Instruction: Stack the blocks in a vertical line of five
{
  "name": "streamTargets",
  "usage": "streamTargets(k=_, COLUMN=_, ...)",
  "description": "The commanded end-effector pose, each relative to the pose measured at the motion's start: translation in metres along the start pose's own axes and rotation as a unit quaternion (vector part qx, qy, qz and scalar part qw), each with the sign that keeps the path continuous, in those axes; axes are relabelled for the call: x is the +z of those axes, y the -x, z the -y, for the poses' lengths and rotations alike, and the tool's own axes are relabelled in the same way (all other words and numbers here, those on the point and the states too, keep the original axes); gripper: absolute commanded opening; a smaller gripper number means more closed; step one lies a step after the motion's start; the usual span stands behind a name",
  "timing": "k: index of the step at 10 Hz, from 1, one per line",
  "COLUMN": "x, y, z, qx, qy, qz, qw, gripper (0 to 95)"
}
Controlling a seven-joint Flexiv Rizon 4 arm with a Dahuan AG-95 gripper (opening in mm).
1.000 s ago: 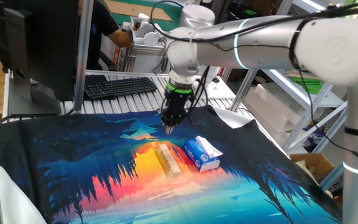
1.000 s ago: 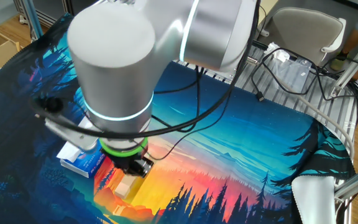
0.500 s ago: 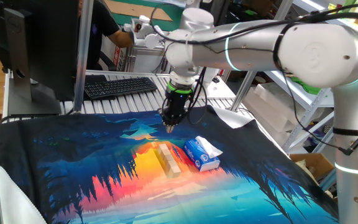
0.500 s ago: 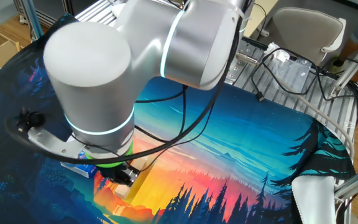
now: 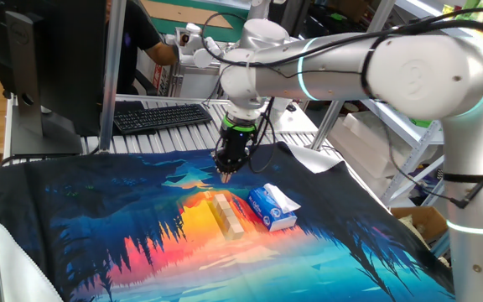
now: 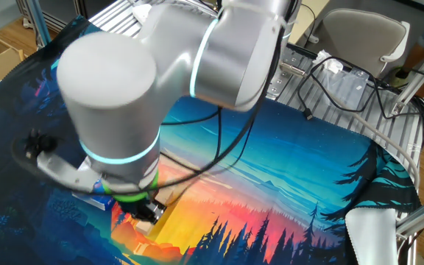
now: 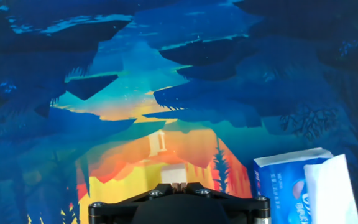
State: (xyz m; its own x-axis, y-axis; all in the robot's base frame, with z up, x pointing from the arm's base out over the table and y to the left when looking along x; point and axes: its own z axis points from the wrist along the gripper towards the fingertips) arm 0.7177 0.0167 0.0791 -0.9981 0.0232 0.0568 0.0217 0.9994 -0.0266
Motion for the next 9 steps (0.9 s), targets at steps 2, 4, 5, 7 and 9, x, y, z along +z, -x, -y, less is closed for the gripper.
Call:
streamTargets(k=2, x=0.006, y=0.002, z=-0.001, qx=-0.001, qy=0.001, qz=0.002, qw=1.0000, gripper=0.0)
streamTargets(k=4, x=0.009, y=0.002, z=-0.001, qx=0.000, qy=0.002, qz=-0.001, qw=1.0000, gripper=0.0)
streamTargets(k=5, x=0.009, y=0.002, z=-0.001, qx=0.001, qy=0.001, qz=-0.001, qw=1.0000, gripper=0.0)
streamTargets(k=7, x=0.011, y=0.002, z=-0.001, qx=0.012, qy=0.000, qz=-0.005, qw=0.9999, gripper=19.0)
streamTargets(k=9, x=0.015, y=0.003, z=-0.002, qx=0.015, qy=0.000, qz=-0.005, qw=0.9999, gripper=38.0)
